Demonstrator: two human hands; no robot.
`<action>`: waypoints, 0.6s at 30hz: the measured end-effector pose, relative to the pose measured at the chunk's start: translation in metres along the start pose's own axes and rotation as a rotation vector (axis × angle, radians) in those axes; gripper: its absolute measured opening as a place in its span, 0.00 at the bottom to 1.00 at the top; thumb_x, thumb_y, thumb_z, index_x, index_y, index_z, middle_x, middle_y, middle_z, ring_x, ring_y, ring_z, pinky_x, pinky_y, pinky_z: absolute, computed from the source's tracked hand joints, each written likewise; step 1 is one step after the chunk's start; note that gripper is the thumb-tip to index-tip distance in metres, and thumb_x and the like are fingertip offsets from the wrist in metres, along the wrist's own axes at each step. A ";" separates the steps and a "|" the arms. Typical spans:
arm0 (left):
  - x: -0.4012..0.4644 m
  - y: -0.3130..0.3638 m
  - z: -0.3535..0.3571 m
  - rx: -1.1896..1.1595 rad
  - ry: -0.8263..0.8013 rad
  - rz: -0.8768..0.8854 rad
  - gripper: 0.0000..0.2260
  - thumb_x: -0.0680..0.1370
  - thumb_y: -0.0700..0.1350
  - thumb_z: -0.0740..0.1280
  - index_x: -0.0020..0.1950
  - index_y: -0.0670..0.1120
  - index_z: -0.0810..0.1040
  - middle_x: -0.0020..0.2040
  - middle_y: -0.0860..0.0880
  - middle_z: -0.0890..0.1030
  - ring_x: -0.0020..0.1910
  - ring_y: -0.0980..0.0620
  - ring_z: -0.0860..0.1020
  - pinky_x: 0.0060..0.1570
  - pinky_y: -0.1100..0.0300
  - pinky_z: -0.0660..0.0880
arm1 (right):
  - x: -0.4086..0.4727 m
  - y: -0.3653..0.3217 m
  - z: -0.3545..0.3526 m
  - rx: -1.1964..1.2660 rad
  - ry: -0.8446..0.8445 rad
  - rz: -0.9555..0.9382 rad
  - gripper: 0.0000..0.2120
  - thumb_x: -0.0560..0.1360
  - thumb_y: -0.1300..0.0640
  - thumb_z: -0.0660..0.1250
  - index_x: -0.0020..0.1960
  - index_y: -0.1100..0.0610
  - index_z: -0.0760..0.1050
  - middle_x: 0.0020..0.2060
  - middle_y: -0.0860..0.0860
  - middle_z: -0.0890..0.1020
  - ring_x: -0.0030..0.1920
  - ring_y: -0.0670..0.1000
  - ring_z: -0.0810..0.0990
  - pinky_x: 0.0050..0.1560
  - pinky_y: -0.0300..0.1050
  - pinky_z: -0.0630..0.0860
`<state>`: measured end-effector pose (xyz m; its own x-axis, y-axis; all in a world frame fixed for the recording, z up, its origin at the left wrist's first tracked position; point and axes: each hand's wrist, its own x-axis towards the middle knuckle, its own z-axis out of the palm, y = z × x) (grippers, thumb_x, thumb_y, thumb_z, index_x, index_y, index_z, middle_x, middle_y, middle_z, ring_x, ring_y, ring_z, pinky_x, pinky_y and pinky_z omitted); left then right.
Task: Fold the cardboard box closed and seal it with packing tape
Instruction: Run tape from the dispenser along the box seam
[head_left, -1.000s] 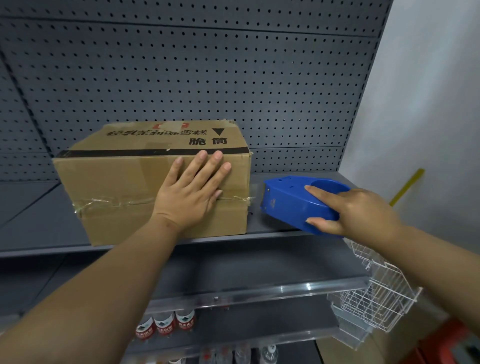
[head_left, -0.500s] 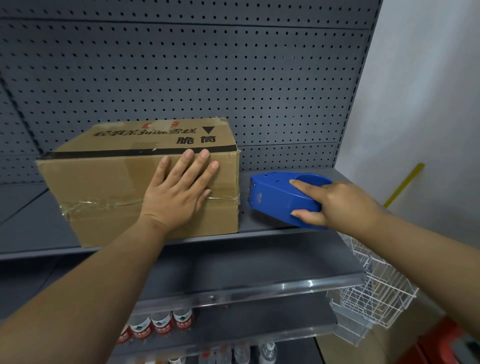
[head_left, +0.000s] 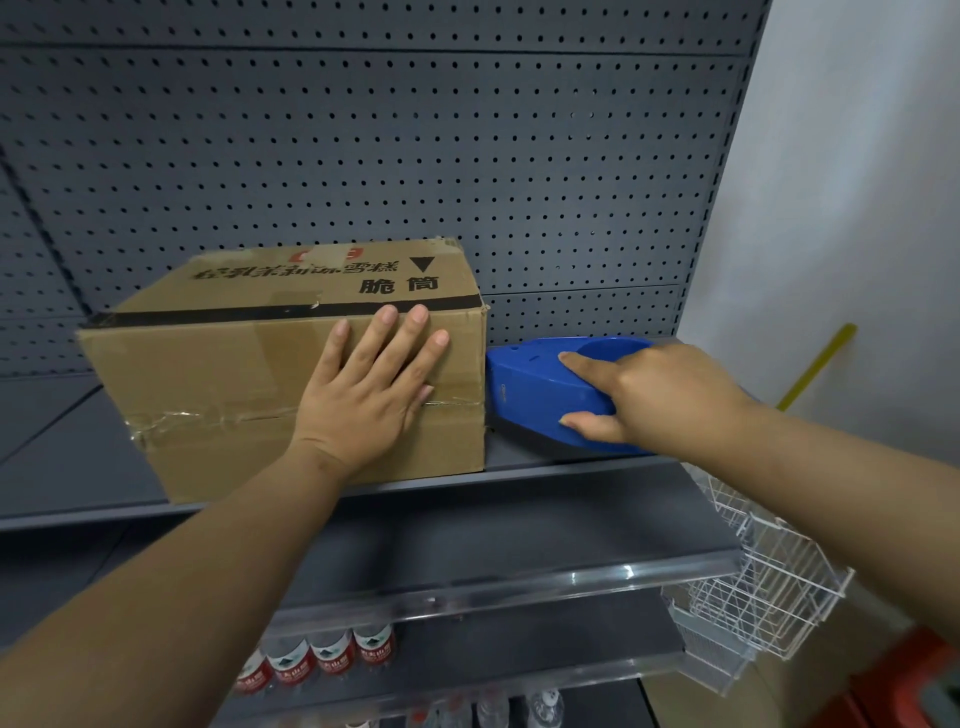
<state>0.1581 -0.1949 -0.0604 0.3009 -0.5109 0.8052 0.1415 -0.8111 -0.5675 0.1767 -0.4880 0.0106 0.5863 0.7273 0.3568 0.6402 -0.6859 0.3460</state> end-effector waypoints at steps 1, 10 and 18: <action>0.000 0.000 0.000 0.000 -0.002 -0.002 0.26 0.79 0.54 0.57 0.76 0.49 0.57 0.78 0.47 0.46 0.76 0.47 0.45 0.73 0.47 0.43 | 0.001 -0.003 -0.001 -0.016 -0.007 -0.007 0.32 0.74 0.36 0.55 0.74 0.50 0.59 0.42 0.55 0.83 0.42 0.58 0.80 0.31 0.42 0.63; -0.001 0.001 0.000 -0.014 -0.015 -0.003 0.26 0.80 0.54 0.56 0.76 0.49 0.56 0.78 0.46 0.46 0.76 0.46 0.46 0.72 0.47 0.43 | -0.002 -0.004 0.014 -0.013 0.126 -0.014 0.28 0.58 0.39 0.74 0.50 0.58 0.83 0.14 0.51 0.70 0.13 0.52 0.67 0.20 0.34 0.58; -0.001 0.000 0.000 -0.031 -0.014 -0.003 0.25 0.80 0.54 0.55 0.76 0.49 0.56 0.78 0.46 0.46 0.76 0.47 0.45 0.73 0.47 0.44 | -0.002 -0.009 0.017 0.012 0.185 -0.006 0.29 0.67 0.38 0.56 0.49 0.57 0.84 0.14 0.50 0.70 0.13 0.52 0.68 0.20 0.33 0.60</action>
<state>0.1578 -0.1944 -0.0616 0.3138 -0.5047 0.8042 0.1129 -0.8212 -0.5594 0.1787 -0.4830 -0.0082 0.4822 0.7133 0.5086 0.6496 -0.6807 0.3387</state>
